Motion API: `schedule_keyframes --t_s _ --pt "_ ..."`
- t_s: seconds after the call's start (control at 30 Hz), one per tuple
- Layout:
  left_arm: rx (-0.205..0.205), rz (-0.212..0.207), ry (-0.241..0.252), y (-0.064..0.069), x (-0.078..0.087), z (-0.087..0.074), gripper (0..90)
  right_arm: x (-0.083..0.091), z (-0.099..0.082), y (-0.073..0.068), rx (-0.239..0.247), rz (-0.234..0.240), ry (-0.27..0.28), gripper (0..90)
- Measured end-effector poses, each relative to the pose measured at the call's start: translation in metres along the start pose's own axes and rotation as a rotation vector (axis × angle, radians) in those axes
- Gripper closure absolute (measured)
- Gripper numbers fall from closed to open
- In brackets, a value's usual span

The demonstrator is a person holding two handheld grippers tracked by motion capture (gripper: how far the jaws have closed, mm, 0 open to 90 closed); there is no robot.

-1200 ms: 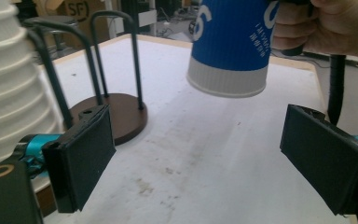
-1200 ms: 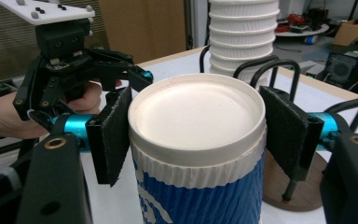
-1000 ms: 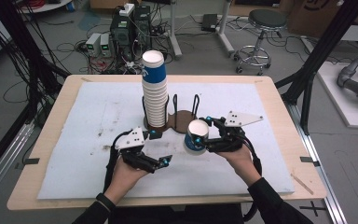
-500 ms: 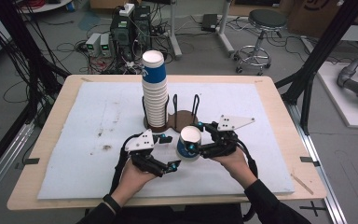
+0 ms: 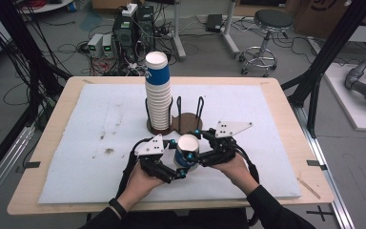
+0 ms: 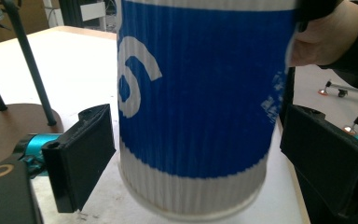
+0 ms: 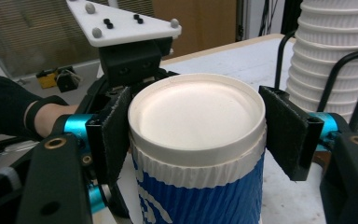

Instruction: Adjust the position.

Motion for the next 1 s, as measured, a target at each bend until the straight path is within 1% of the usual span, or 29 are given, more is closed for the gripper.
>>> schedule_keyframes --t_s 0.13,0.17,0.23,0.3,0.33,0.37,0.6,0.67,0.7,0.77,0.8,0.83,0.87,0.9,0.97,1.0 --pt "0.010 -0.007 0.006 -0.001 -0.002 -0.001 9.9 -0.002 -0.001 -0.002 0.000 0.011 -0.004 30.3" --pt "0.010 0.001 -0.003 -0.002 -0.003 -0.002 10.0 -0.003 0.000 -0.003 0.001 0.015 0.000 30.3" --pt "0.013 -0.008 -0.006 -0.002 -0.004 -0.003 10.7 -0.003 0.000 -0.003 -0.003 0.017 0.001 30.3" --pt "0.007 -0.008 -0.009 -0.002 -0.004 -0.003 12.9 -0.003 0.000 -0.003 -0.004 0.018 0.002 30.3" --pt "-0.004 -0.014 -0.009 -0.002 -0.003 -0.003 14.5 -0.003 0.000 -0.003 -0.002 0.016 0.000 30.3" --pt "-0.004 -0.015 -0.010 -0.002 -0.003 -0.003 16.1 -0.003 0.000 -0.003 -0.004 0.014 -0.001 30.3" --pt "-0.004 -0.016 -0.020 -0.002 -0.002 -0.002 18.9 -0.003 0.000 -0.002 -0.009 0.014 -0.002 30.3" --pt "-0.011 -0.018 -0.029 -0.003 -0.002 -0.001 19.8 -0.002 0.000 -0.001 -0.009 0.013 0.001 30.0" --pt "-0.018 -0.025 -0.041 -0.004 -0.001 -0.001 20.0 -0.002 0.000 -0.001 -0.012 0.013 -0.001 29.5" --pt "-0.016 -0.031 -0.052 -0.003 0.000 0.001 20.3 -0.001 0.000 0.000 -0.017 0.004 -0.018 25.5" --pt "-0.016 -0.031 -0.052 -0.003 0.000 0.001 20.4 -0.001 0.000 0.000 -0.017 0.004 -0.018 25.5" --pt "-0.016 -0.038 -0.057 -0.004 0.002 0.004 20.7 0.001 0.002 0.003 -0.028 -0.002 -0.019 23.6" --pt "-0.016 -0.038 -0.057 -0.004 0.002 0.004 20.8 0.003 0.004 0.003 -0.032 -0.001 -0.012 22.6" --pt "-0.022 -0.032 -0.076 -0.006 0.004 0.006 20.9 0.005 0.005 0.004 -0.035 0.001 -0.013 22.2" --pt "-0.028 -0.033 -0.083 -0.006 0.005 0.006 21.4 0.006 0.006 0.004 -0.031 -0.001 -0.019 22.0" --pt "-0.036 -0.025 -0.098 -0.008 0.008 0.007 21.6 0.010 0.008 0.005 -0.029 0.003 -0.026 21.8"
Point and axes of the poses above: each handheld gripper's, and its own axes: x roughly backward along the jaws, z roughly out of its top, y roughly to its right, the point moved 7 cm from there along -x, roughly forward along the jaws, and after that the axes turned 3 degrees about -x, right-handed, at the moved point
